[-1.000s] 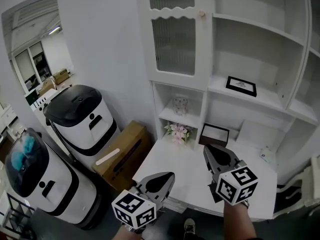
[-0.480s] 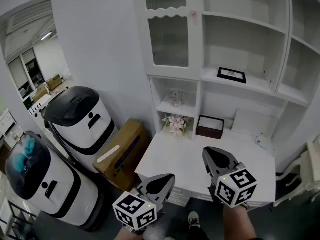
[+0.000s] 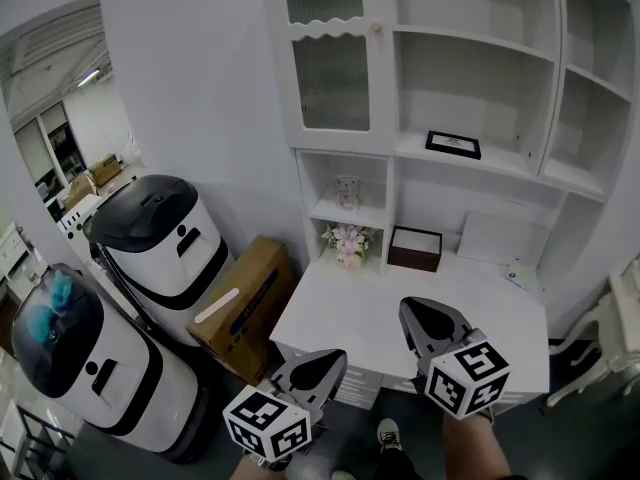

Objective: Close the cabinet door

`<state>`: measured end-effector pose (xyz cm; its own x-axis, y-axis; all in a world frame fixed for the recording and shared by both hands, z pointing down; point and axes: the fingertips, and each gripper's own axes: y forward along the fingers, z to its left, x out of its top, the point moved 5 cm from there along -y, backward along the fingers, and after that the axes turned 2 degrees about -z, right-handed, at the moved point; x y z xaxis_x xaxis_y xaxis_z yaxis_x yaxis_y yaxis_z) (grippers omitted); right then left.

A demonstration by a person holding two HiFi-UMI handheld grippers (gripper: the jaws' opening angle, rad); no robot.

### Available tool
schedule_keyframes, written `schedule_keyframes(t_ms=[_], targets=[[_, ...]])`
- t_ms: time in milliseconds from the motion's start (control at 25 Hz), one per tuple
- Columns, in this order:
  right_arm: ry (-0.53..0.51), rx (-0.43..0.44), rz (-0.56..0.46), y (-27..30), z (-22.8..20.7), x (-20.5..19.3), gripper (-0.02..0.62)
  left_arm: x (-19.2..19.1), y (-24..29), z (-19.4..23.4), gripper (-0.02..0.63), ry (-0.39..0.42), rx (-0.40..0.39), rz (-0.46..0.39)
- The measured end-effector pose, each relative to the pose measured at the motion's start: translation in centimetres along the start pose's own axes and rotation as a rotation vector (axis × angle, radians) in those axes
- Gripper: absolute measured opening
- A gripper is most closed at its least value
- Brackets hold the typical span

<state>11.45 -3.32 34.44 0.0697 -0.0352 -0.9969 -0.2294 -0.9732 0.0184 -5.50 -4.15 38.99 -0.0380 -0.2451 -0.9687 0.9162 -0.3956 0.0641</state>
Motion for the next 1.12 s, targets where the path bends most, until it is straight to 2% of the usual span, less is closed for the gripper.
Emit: schedule_keyframes(t_ms=[520, 1120], targets=[[-0.01, 0.016, 0.009, -1.5, 1.3, -0.3, 0.005, -0.3, -0.6, -1.5, 0.002, -0.001, -0.007, -0.019], [-0.012, 0.008, 0.005, -2.1, 0.7, -0.1, 0.005, -0.3, 0.2, -2.1, 0.002, -0.003, -0.019, -0.015]])
